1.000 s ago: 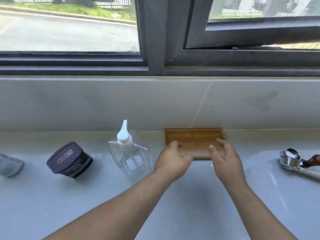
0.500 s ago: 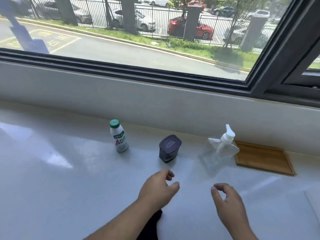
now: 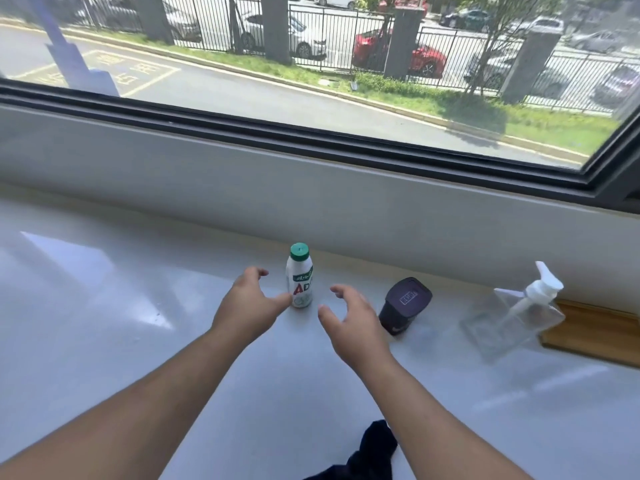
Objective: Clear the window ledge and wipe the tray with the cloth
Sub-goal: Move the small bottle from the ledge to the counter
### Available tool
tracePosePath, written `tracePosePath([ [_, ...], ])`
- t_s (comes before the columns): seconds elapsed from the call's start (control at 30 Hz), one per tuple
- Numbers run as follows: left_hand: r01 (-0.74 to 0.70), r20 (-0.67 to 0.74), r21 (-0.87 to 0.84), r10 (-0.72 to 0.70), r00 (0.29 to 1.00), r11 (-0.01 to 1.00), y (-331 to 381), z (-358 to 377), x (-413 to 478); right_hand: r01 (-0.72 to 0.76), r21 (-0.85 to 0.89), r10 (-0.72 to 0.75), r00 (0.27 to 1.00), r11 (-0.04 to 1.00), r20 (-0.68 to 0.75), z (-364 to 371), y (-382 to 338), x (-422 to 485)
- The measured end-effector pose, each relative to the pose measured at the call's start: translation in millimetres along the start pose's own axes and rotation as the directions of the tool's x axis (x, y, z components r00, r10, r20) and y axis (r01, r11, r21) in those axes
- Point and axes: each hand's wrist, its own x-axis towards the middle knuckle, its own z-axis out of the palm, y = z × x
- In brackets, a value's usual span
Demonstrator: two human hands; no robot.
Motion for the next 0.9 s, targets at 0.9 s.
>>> tracePosePath([
  [0.9,0.116,-0.149,-0.369,-0.181,0.972,0.922,-190,-148,-13,-0.553,0.386,0.240,0.750,0.738,0.616,259,-134,-10],
])
